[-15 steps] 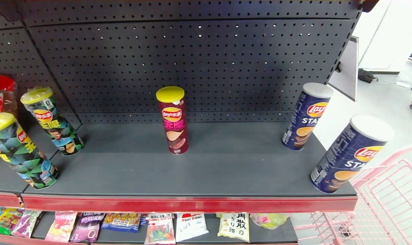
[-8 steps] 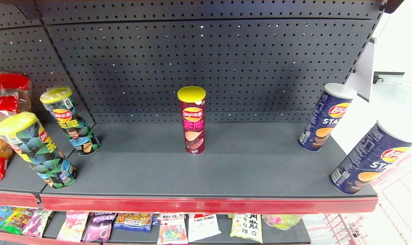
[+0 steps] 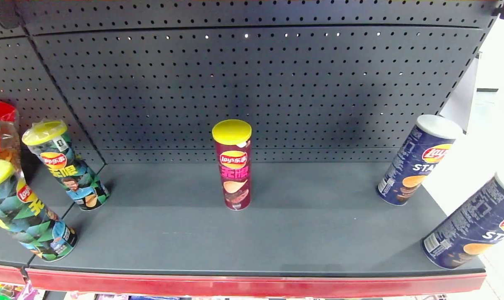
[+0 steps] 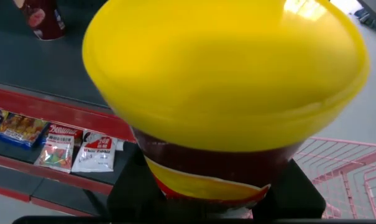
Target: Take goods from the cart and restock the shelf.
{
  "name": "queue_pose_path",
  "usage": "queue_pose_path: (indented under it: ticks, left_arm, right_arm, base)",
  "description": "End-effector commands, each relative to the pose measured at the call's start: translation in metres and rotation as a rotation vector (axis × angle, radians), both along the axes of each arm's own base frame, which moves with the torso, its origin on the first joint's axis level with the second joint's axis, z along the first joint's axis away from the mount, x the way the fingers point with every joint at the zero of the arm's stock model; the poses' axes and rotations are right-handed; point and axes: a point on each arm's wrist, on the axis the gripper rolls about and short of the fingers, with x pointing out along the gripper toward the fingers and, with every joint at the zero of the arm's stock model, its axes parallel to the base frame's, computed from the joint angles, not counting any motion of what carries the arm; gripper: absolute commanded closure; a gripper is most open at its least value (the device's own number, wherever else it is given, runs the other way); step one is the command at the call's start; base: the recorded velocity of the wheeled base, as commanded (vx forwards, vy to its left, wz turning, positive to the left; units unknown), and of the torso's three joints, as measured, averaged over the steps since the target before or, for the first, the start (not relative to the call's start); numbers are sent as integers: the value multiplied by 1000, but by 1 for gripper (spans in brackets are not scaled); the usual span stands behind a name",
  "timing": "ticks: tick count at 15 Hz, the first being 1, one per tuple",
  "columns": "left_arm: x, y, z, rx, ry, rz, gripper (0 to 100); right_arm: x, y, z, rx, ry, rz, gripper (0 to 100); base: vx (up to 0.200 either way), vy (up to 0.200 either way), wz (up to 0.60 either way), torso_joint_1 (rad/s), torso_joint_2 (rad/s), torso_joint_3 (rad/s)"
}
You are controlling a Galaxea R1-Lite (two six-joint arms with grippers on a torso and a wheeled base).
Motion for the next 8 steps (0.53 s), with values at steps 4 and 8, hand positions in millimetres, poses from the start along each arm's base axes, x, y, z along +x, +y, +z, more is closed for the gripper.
queue_pose_path:
  ticks: [4,8]
  left_arm:
    - [1,0,0,1,18,-1,0]
    - [4,-1,2,61,43,-99,0]
  right_arm:
    - [0,0,-3,0,5,20,100]
    - [-1,4,3,10,-4,196,100]
  base:
    - [0,0,0,0,0,0]
    - [0,0,0,0,0,0]
